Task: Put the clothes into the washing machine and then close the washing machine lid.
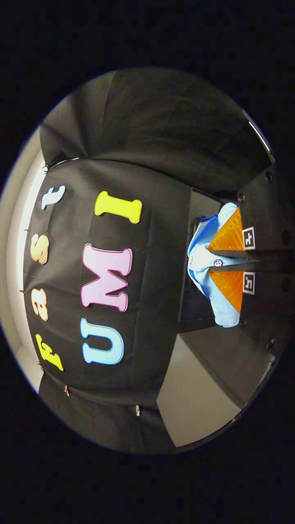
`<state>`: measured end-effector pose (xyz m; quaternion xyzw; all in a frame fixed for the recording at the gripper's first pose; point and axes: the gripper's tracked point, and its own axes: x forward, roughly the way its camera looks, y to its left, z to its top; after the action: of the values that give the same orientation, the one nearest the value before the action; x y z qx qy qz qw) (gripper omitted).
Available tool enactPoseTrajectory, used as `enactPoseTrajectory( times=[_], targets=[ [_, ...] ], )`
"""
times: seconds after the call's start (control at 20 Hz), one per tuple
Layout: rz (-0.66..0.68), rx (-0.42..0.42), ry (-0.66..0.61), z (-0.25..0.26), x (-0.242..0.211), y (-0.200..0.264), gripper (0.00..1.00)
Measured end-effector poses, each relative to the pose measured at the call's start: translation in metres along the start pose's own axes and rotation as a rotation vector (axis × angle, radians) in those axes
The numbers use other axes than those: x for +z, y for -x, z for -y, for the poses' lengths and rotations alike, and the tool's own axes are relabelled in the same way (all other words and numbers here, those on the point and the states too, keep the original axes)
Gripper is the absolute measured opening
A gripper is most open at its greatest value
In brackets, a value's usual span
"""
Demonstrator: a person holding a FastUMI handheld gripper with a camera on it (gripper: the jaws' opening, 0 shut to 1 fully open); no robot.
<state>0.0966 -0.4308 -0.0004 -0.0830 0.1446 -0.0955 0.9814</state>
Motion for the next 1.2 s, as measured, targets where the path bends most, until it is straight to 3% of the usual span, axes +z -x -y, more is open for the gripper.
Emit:
enactPoseTrajectory(
  times=[0.5, 0.75, 1.2],
  targets=[
    [-0.139, -0.028, -0.05, 0.015, -0.138, -0.058, 0.05],
    [-0.219, 0.007, 0.024, -0.001, -0.186, -0.083, 0.05],
    [-0.486, 0.019, 0.09, -0.011, -0.286, -0.102, 0.05]
  ],
)
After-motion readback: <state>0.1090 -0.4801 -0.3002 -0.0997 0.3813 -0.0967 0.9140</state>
